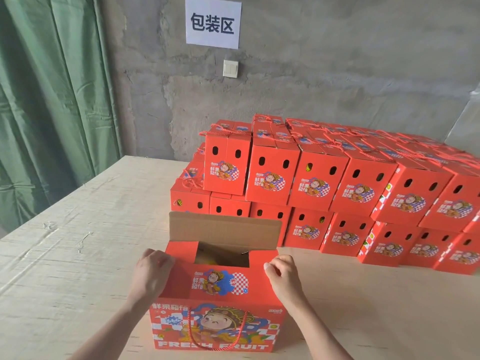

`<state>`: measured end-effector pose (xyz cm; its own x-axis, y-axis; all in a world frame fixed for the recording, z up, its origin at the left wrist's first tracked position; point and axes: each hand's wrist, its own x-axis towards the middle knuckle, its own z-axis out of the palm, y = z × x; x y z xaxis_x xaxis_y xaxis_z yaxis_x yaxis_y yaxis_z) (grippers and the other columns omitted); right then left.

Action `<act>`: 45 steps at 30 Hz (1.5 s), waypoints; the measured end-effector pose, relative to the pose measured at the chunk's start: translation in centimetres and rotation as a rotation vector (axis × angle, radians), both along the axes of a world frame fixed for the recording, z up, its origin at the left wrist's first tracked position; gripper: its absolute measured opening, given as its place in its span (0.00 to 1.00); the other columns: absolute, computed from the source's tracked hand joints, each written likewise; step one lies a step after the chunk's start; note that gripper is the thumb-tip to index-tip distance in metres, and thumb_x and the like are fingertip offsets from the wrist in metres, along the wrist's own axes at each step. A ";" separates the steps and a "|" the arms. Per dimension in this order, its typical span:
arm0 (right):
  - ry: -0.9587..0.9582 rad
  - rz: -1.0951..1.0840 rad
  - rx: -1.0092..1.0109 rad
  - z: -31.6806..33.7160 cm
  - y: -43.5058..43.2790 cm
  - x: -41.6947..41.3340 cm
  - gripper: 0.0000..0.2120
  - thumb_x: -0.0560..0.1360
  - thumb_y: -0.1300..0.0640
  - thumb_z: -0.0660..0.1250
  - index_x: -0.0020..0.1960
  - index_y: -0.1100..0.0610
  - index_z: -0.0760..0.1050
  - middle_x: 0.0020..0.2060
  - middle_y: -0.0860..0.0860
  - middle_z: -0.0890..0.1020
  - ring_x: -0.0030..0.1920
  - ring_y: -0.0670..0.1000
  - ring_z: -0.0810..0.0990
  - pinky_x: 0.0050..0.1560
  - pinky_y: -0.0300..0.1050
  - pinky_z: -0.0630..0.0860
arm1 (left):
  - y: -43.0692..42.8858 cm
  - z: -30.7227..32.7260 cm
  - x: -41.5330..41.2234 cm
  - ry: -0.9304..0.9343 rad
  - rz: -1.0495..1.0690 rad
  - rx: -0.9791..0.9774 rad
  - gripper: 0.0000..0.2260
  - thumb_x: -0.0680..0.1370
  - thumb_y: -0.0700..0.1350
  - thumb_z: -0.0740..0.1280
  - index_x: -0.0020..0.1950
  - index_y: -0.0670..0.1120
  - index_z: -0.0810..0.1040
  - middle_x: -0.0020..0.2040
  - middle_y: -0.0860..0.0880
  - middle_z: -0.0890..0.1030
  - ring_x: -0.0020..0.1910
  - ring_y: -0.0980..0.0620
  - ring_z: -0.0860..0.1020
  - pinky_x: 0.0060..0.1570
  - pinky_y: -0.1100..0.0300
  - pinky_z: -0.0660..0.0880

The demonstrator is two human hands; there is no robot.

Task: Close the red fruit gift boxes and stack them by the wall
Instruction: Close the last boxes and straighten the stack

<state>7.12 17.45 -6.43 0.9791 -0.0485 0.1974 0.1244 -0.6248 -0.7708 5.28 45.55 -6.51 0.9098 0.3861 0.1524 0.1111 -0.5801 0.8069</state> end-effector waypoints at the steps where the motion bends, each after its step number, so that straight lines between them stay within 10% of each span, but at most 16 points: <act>1: 0.002 -0.001 0.002 0.0 0.0 0.0 0.07 0.77 0.62 0.65 0.39 0.59 0.73 0.47 0.54 0.72 0.50 0.51 0.72 0.53 0.37 0.66 | 0.0 -0.1 0.1 0.005 0.007 -0.004 0.08 0.77 0.39 0.65 0.39 0.46 0.77 0.42 0.48 0.72 0.46 0.46 0.72 0.44 0.53 0.68; 11: -0.020 -0.033 0.053 -0.7 -0.4 0.2 0.15 0.75 0.60 0.68 0.59 0.55 0.67 0.58 0.52 0.70 0.61 0.50 0.70 0.59 0.38 0.67 | 0.3 0.3 1.3 0.174 0.011 -0.339 0.19 0.77 0.34 0.64 0.67 0.42 0.70 0.62 0.42 0.73 0.55 0.42 0.75 0.47 0.49 0.76; 14: 0.127 0.011 0.168 -0.6 -0.7 0.7 0.35 0.76 0.59 0.67 0.76 0.54 0.52 0.73 0.50 0.60 0.72 0.50 0.61 0.68 0.43 0.62 | 0.4 0.6 1.6 0.207 0.024 -0.431 0.22 0.75 0.31 0.64 0.68 0.41 0.69 0.63 0.40 0.73 0.50 0.43 0.76 0.37 0.56 0.73; 20: 0.357 0.199 0.289 0.2 -1.6 2.4 0.47 0.77 0.63 0.66 0.76 0.47 0.31 0.78 0.48 0.46 0.77 0.50 0.49 0.67 0.42 0.59 | 0.4 1.5 2.2 0.236 -0.141 -0.439 0.38 0.75 0.27 0.57 0.78 0.53 0.47 0.75 0.50 0.61 0.43 0.52 0.75 0.43 0.51 0.75; 23: 0.331 0.194 0.287 -0.3 -1.9 2.5 0.45 0.76 0.62 0.67 0.78 0.48 0.38 0.77 0.50 0.50 0.77 0.52 0.50 0.70 0.46 0.58 | 0.3 1.4 1.9 0.148 -0.226 -0.425 0.41 0.75 0.24 0.55 0.77 0.58 0.43 0.70 0.58 0.61 0.49 0.52 0.75 0.42 0.48 0.77; 30: 0.127 0.192 0.282 -1.3 -2.2 1.9 0.20 0.71 0.61 0.74 0.56 0.50 0.67 0.69 0.46 0.67 0.69 0.50 0.65 0.66 0.38 0.60 | -0.1 0.5 0.5 -0.112 -0.141 -0.209 0.19 0.73 0.33 0.70 0.60 0.46 0.72 0.56 0.45 0.74 0.59 0.41 0.72 0.53 0.45 0.74; 34: 0.133 0.240 0.199 -1.0 -2.7 2.0 0.24 0.68 0.52 0.76 0.57 0.49 0.66 0.73 0.47 0.64 0.70 0.49 0.64 0.68 0.41 0.60 | -0.5 1.6 -0.6 -0.047 -0.215 -0.345 0.44 0.59 0.59 0.79 0.68 0.45 0.67 0.60 0.46 0.73 0.57 0.48 0.75 0.53 0.49 0.76; 38: 0.170 0.287 0.115 -0.5 -3.1 1.9 0.37 0.58 0.34 0.74 0.59 0.48 0.64 0.74 0.44 0.61 0.69 0.43 0.62 0.68 0.40 0.60 | -0.4 1.8 -0.6 -0.107 -0.189 -0.367 0.53 0.48 0.80 0.65 0.61 0.44 0.72 0.53 0.56 0.76 0.51 0.58 0.77 0.43 0.65 0.73; 42: 0.201 0.384 0.054 -0.3 -3.7 1.9 0.50 0.51 0.21 0.66 0.64 0.48 0.61 0.71 0.37 0.55 0.69 0.41 0.55 0.68 0.39 0.57 | -0.3 0.6 0.6 -0.057 -0.142 -0.197 0.32 0.64 0.59 0.78 0.59 0.40 0.75 0.56 0.51 0.77 0.51 0.53 0.77 0.41 0.62 0.73; 45: 0.268 0.413 0.033 0.1 -4.2 2.1 0.44 0.59 0.22 0.63 0.64 0.48 0.62 0.72 0.37 0.56 0.70 0.42 0.56 0.69 0.43 0.58 | -0.3 0.1 1.3 0.010 -0.152 -0.039 0.35 0.62 0.56 0.78 0.63 0.40 0.73 0.61 0.47 0.76 0.56 0.52 0.72 0.49 0.58 0.72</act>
<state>9.25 13.26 -6.30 0.9339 0.3525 -0.0595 0.1511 -0.5400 -0.8280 6.62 45.23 -6.37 0.9596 0.2491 0.1308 0.0321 -0.5587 0.8287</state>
